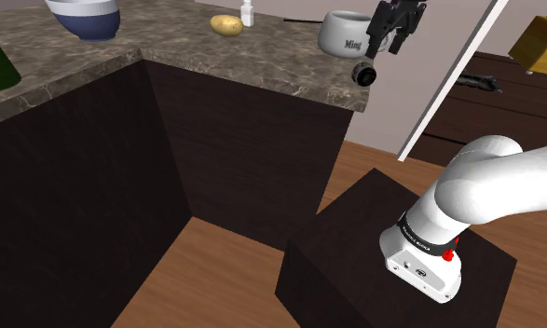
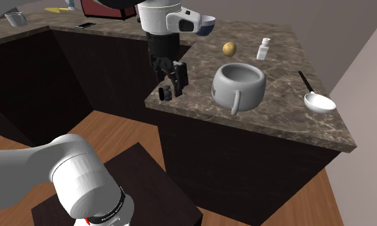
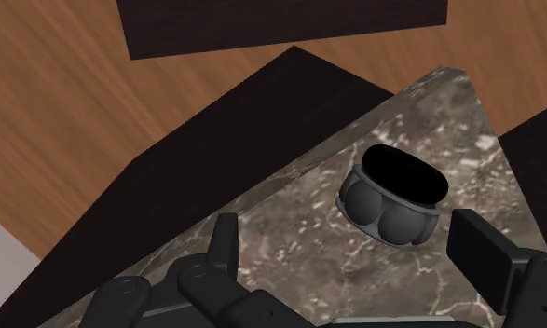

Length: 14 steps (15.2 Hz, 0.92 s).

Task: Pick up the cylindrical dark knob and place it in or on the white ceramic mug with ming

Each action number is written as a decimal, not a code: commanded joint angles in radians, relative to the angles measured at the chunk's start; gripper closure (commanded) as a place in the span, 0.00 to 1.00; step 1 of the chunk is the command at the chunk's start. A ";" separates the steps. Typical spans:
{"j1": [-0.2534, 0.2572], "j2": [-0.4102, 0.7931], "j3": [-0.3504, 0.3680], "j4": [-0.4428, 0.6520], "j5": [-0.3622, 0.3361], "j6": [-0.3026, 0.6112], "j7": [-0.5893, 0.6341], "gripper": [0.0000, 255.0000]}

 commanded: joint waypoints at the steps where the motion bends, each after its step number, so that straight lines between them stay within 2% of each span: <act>1: 0.000 0.000 0.000 0.000 0.000 0.000 0.000 0.00; 3: 0.109 0.051 -0.016 0.023 -0.013 -0.019 -0.212 0.00; 4: 0.144 0.063 -0.020 0.028 -0.018 -0.027 -0.281 0.00; 11: 0.143 0.034 -0.022 -0.086 -0.021 0.057 -0.279 0.00; 14: 0.143 0.032 -0.022 -0.095 -0.022 0.065 -0.279 0.00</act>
